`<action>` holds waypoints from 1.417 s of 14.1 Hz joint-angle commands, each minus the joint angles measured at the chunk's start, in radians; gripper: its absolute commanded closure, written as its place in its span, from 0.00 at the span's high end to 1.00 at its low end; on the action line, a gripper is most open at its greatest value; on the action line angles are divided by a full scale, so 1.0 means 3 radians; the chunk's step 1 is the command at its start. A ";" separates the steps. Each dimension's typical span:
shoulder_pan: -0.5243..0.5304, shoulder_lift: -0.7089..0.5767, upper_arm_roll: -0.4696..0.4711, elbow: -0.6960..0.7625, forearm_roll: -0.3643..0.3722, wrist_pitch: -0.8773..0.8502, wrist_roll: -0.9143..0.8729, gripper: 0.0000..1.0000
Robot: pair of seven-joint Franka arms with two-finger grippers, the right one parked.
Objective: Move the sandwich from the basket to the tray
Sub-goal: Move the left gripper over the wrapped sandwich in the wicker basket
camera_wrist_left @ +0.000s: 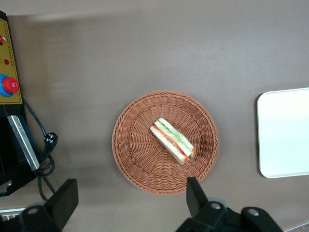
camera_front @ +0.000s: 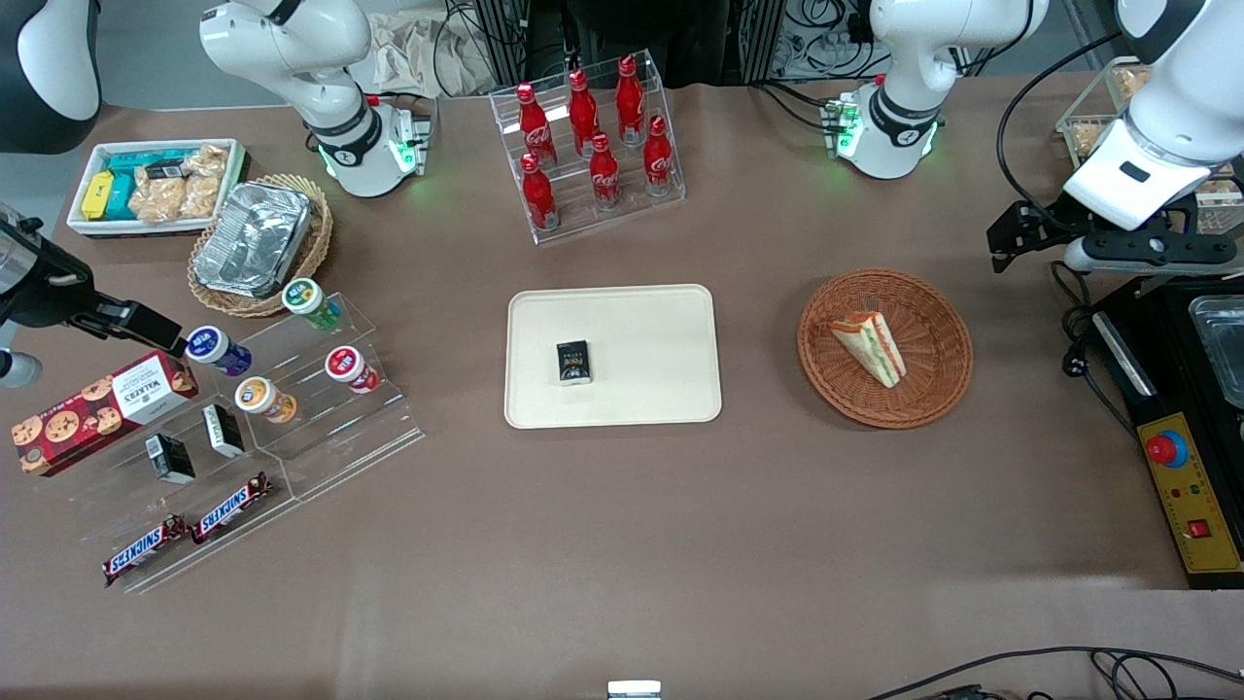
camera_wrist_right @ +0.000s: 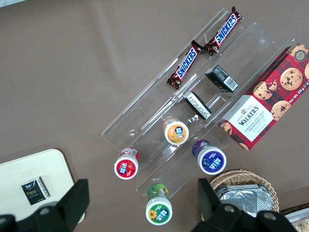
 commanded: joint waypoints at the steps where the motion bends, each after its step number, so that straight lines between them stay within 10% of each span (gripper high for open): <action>1: -0.0028 0.0018 0.0005 0.0050 0.0028 0.0000 -0.0005 0.99; 6: -0.0018 0.0008 0.0010 0.0076 -0.0038 -0.0005 -0.0116 1.00; 20: -0.0125 0.0126 -0.0363 -0.0072 -0.0130 -0.0132 -0.2771 1.00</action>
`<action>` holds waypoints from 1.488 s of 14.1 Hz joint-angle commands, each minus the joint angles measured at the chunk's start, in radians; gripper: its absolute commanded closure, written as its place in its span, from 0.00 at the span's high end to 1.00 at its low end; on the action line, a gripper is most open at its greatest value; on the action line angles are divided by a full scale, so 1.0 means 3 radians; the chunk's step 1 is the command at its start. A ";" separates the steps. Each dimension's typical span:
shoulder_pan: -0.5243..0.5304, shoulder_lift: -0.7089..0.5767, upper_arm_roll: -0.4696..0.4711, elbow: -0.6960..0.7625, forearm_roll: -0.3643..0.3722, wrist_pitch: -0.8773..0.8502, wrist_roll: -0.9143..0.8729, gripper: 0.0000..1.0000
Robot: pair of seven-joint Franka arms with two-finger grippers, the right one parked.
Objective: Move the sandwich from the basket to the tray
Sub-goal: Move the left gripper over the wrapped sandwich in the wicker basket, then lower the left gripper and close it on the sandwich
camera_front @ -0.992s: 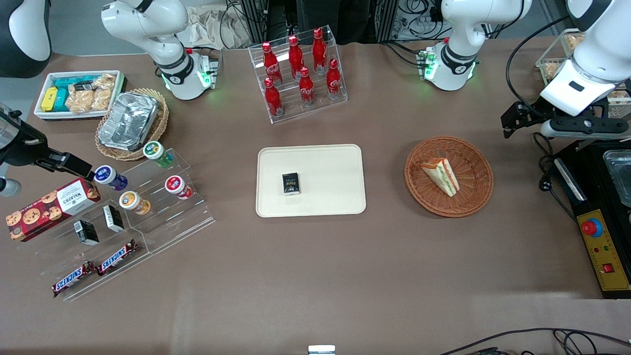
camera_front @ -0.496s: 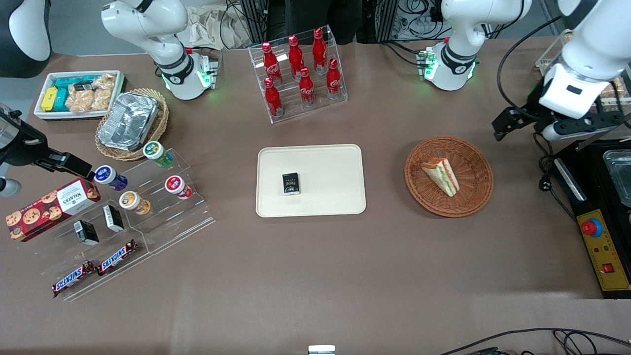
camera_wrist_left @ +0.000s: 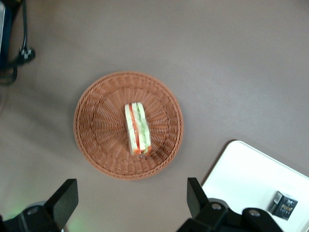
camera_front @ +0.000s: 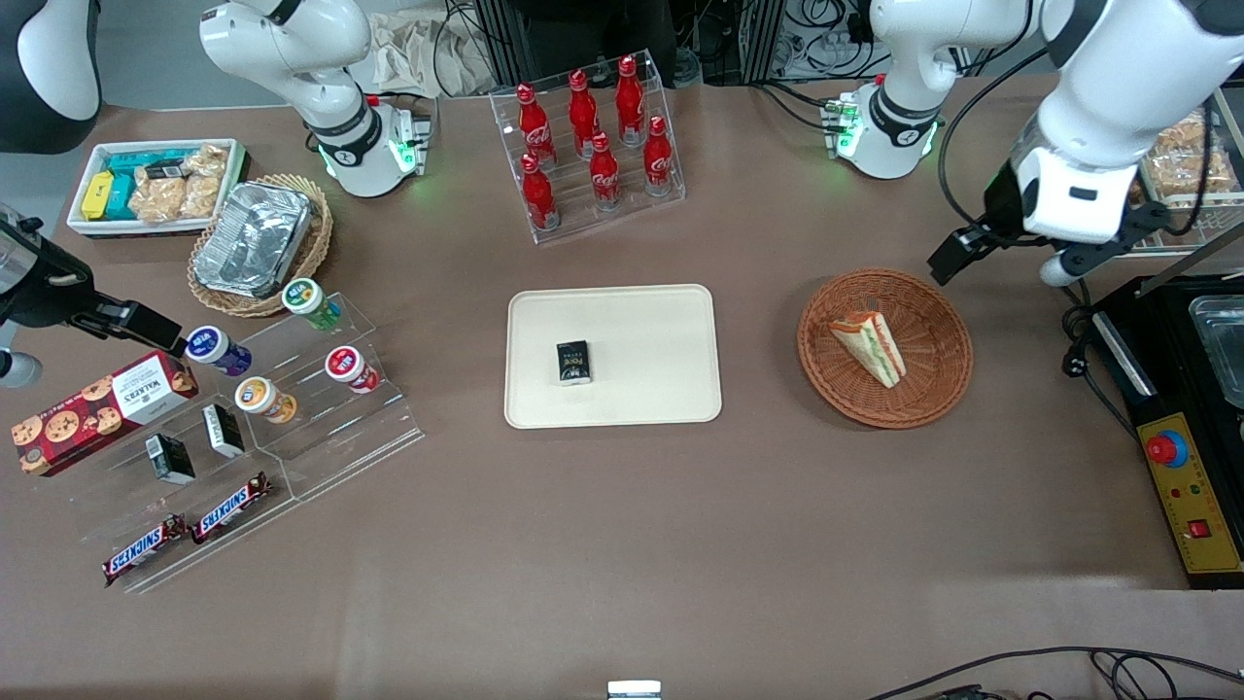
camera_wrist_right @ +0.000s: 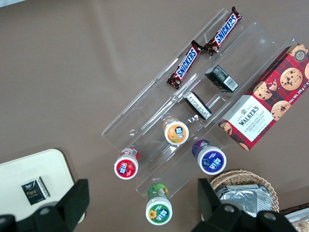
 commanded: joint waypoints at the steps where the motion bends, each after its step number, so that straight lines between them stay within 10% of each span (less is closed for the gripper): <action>1: -0.0066 0.0053 -0.0004 -0.0111 -0.0038 -0.0042 -0.0227 1.00; 21: -0.0067 0.0211 -0.0004 -0.2131 -0.0012 0.2386 -0.0596 1.00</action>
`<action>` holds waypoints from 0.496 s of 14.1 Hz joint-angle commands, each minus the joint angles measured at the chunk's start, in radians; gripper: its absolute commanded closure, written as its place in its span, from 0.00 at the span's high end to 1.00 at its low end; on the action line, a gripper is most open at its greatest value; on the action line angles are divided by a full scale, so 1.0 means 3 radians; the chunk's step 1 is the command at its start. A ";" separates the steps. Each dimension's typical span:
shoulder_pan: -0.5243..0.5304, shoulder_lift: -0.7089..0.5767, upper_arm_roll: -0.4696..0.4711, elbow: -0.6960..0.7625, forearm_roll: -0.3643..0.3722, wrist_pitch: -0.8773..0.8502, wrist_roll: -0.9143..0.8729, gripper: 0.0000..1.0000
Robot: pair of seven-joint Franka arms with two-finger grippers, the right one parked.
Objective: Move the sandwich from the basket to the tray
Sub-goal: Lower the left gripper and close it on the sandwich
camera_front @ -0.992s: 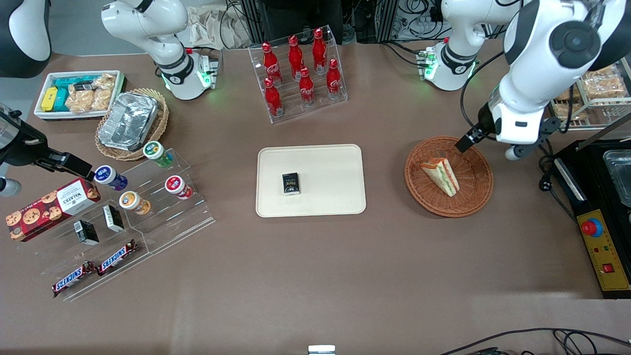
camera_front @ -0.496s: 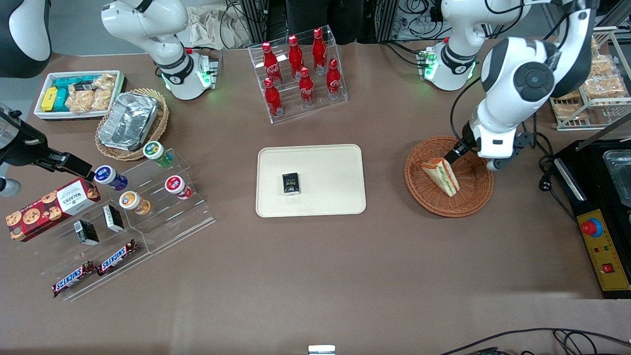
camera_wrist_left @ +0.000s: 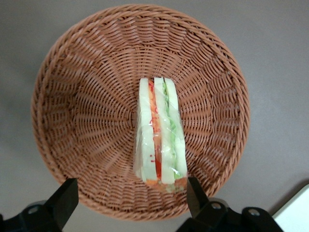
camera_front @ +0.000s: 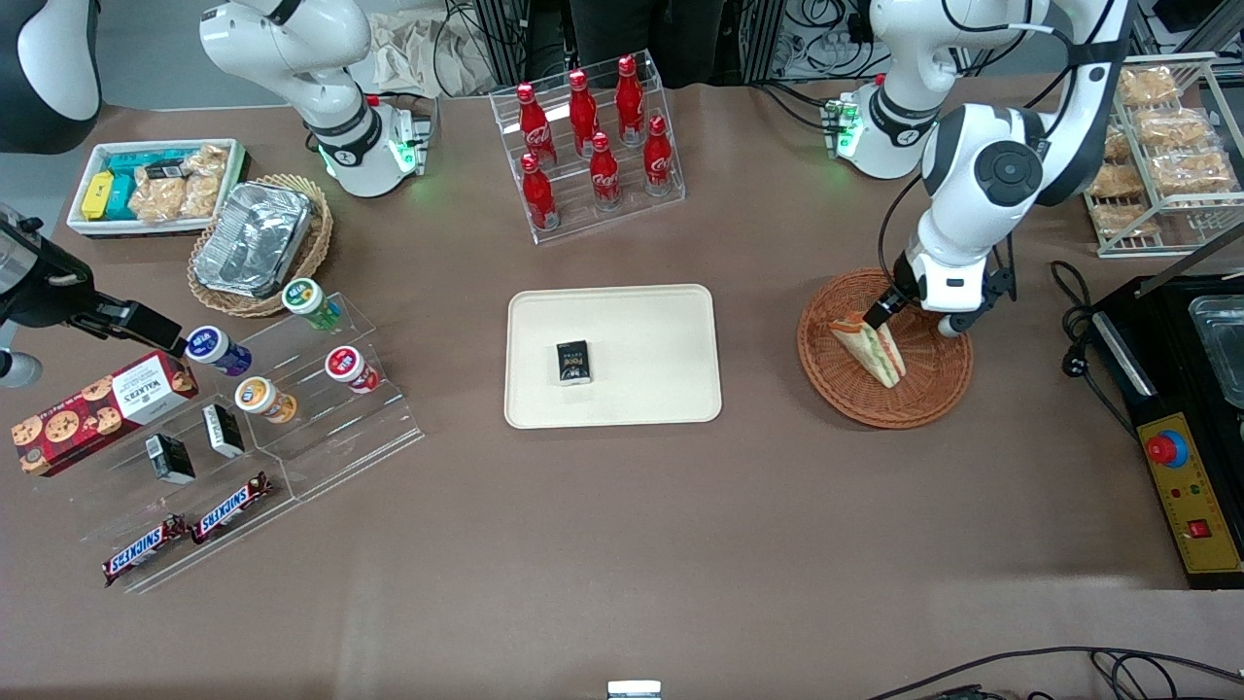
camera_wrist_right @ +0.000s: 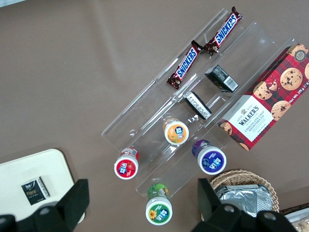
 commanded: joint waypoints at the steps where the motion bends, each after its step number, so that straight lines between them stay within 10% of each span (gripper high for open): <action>1: -0.0015 0.0096 -0.0003 -0.0101 -0.0017 0.0249 -0.0061 0.99; 7: -0.0025 0.0296 -0.0013 -0.0106 -0.0027 0.0535 -0.0061 0.99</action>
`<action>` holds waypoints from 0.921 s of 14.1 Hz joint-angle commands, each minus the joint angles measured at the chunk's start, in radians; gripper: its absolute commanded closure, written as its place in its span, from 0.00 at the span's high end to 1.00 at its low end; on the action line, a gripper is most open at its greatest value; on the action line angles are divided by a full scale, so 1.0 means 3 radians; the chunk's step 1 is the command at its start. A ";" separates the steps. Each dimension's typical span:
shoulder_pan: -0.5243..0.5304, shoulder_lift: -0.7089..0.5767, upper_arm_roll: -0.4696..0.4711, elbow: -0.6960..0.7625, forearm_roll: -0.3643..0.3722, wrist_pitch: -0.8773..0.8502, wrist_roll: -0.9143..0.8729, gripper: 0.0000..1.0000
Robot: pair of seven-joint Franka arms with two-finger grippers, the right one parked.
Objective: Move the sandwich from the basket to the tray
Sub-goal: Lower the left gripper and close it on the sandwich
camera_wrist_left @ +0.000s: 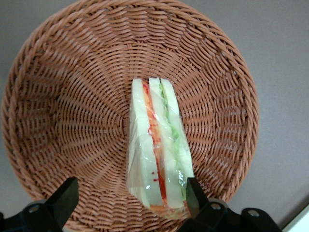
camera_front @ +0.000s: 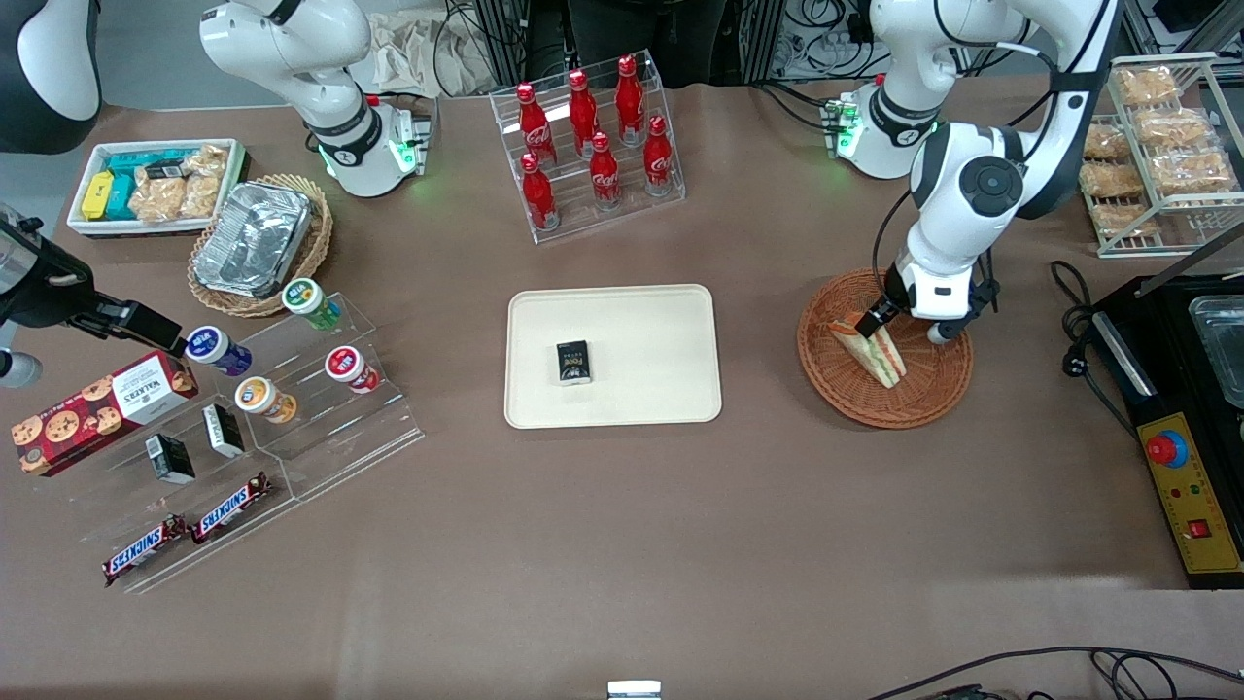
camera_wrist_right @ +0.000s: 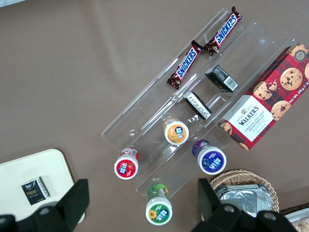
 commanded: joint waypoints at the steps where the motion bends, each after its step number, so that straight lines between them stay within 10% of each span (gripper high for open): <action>1: -0.0023 0.0050 -0.0012 -0.0002 -0.0027 0.0105 -0.0061 0.99; 13: -0.0023 0.0024 -0.0068 0.0387 -0.0042 -0.0539 -0.0153 0.99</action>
